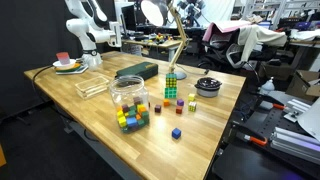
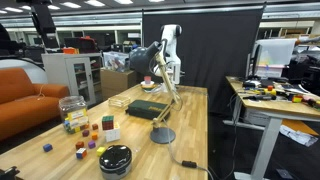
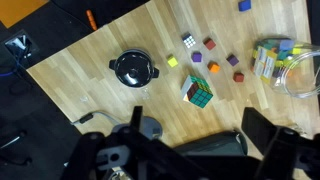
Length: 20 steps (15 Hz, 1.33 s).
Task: Pick up the red cube and place it on top of the stacked Rubik's cubes
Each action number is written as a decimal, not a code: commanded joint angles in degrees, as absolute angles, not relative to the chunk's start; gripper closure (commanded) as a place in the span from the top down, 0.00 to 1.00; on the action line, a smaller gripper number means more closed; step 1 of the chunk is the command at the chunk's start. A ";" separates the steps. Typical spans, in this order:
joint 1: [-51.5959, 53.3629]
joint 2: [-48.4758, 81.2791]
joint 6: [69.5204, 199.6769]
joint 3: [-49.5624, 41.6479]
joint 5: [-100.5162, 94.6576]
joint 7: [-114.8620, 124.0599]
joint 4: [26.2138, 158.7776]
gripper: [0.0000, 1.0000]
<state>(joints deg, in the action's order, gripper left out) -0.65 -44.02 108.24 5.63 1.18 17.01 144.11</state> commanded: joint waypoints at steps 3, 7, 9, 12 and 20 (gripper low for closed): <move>-1.08 -44.02 108.16 5.94 1.43 16.75 144.02 1.00; -1.08 -44.02 108.16 5.94 1.43 16.75 144.02 1.00; -1.08 -44.02 108.16 5.94 1.43 16.75 144.02 1.00; -1.08 -44.02 108.16 5.94 1.43 16.75 144.02 1.00; -0.76 -43.70 111.33 6.28 2.07 17.21 146.39 1.00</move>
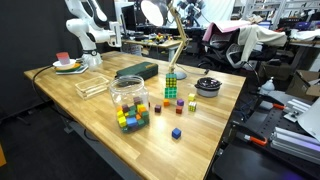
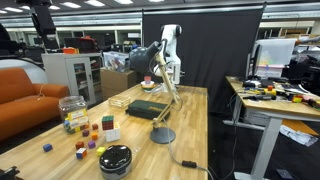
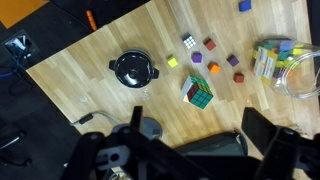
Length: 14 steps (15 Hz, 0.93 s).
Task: Pick up the red cube and place it on top of the stacked Rubik's cubes
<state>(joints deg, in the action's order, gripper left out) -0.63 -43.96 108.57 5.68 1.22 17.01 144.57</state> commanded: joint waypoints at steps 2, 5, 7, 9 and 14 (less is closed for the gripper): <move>-0.20 -43.44 114.14 6.83 2.17 17.01 149.18 1.00; 0.61 -41.90 115.18 8.56 0.33 16.07 152.56 1.00; 0.64 -42.20 114.10 8.63 0.32 16.89 152.82 1.00; 0.77 -41.87 114.11 9.34 -0.74 16.97 153.65 1.00; 0.77 -41.99 114.11 9.42 -0.90 16.97 153.60 1.00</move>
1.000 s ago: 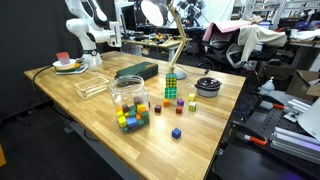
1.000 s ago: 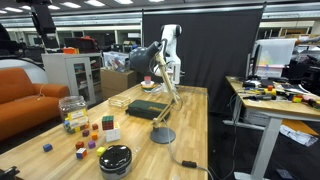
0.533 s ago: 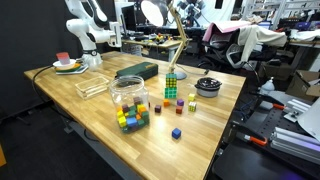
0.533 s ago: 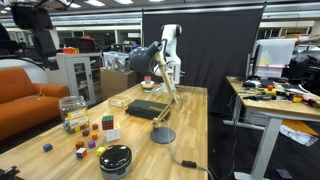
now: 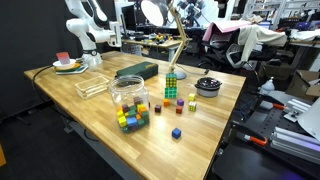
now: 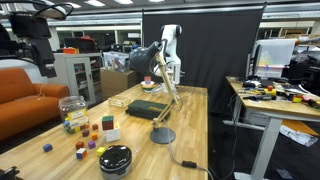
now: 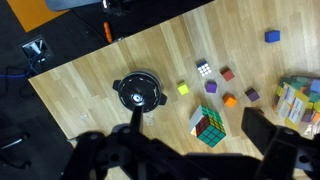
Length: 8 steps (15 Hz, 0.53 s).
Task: Pick up the red cube and place it on top of the stacked Rubik's cubes
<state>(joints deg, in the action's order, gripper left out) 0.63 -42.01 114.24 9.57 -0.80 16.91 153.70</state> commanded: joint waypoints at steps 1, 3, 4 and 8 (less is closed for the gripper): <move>1.01 -41.31 116.17 9.46 -0.79 16.65 154.03 1.00; 2.73 -38.92 118.49 9.28 0.95 15.22 154.70 1.00; 3.55 -37.79 119.67 9.61 1.48 14.91 155.31 1.00; 7.66 -30.46 123.17 11.68 2.34 13.87 158.04 1.00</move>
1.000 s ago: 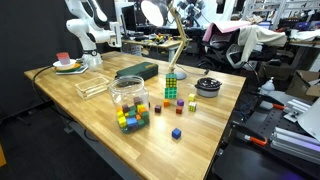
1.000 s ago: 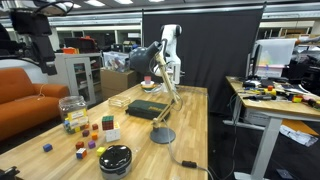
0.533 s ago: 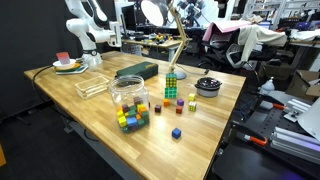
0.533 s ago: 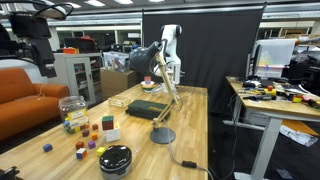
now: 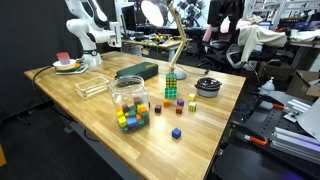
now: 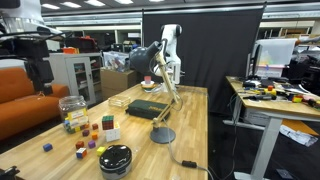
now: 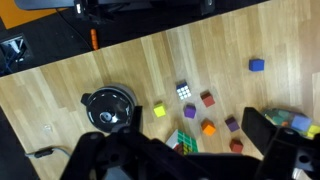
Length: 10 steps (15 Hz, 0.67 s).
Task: Pick up the red cube and place it on top of the stacked Rubik's cubes
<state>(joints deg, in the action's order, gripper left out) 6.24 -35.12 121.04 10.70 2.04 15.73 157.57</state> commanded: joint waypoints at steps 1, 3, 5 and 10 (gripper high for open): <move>8.01 -28.76 123.31 12.24 1.82 14.56 158.47 1.00; 8.24 -30.22 122.23 12.05 2.00 15.90 158.95 1.00; 8.16 -30.27 122.22 11.98 2.01 15.91 158.57 1.00; 8.83 -29.62 123.85 11.10 3.43 14.23 158.66 1.00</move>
